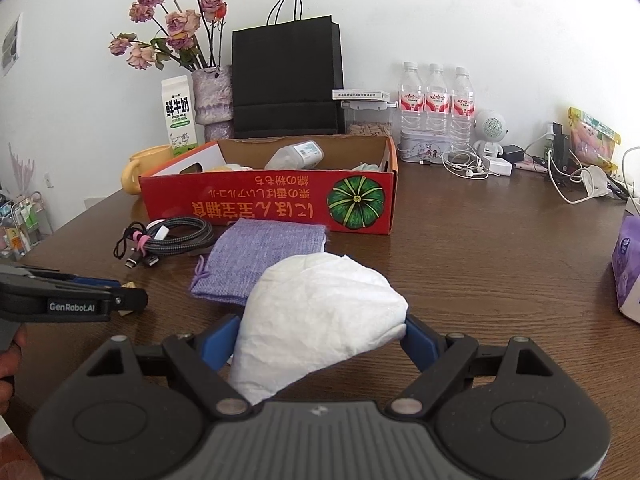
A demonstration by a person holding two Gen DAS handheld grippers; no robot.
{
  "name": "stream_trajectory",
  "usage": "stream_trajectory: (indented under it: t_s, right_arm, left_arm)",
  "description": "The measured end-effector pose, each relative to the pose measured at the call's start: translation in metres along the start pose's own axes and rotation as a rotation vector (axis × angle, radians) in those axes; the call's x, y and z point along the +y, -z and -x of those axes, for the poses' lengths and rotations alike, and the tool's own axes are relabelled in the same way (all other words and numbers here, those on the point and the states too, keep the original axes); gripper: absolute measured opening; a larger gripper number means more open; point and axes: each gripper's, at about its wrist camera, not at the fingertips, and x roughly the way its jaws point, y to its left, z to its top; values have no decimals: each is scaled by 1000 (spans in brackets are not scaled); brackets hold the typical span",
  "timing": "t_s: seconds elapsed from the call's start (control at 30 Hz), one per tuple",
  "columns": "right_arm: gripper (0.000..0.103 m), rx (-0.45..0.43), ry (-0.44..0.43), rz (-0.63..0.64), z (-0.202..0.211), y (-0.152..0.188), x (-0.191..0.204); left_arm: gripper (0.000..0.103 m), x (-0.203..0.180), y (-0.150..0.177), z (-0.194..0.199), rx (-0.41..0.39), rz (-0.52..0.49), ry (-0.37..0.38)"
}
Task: Organize objects
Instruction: 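Grasp the small tan block with the left tool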
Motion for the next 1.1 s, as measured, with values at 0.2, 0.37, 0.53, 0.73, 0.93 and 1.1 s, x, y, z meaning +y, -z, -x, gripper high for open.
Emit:
stream_trajectory:
  t_s: [0.2, 0.37, 0.53, 0.73, 0.93, 1.1]
  right_arm:
    - [86, -3, -3, 3, -1, -1, 1]
    - [86, -21, -7, 18, -4, -7, 3]
    - [86, -69, -13, 53, -5, -23, 10]
    - [86, -128, -24, 100, -12, -48, 20]
    - [86, -191, -20, 107, -25, -77, 25]
    - [86, -243, -18, 103, -38, -101, 27]
  left_arm:
    - [36, 3, -4, 8, -36, 4, -15]
    - [36, 6, -17, 16, -85, 7, -32]
    - [36, 9, -35, 24, -141, 9, -50]
    - [36, 4, -60, 28, -212, 1, -55]
    - [36, -3, -86, 30, -287, 8, -44]
    - [36, -6, -109, 25, -341, 36, -55]
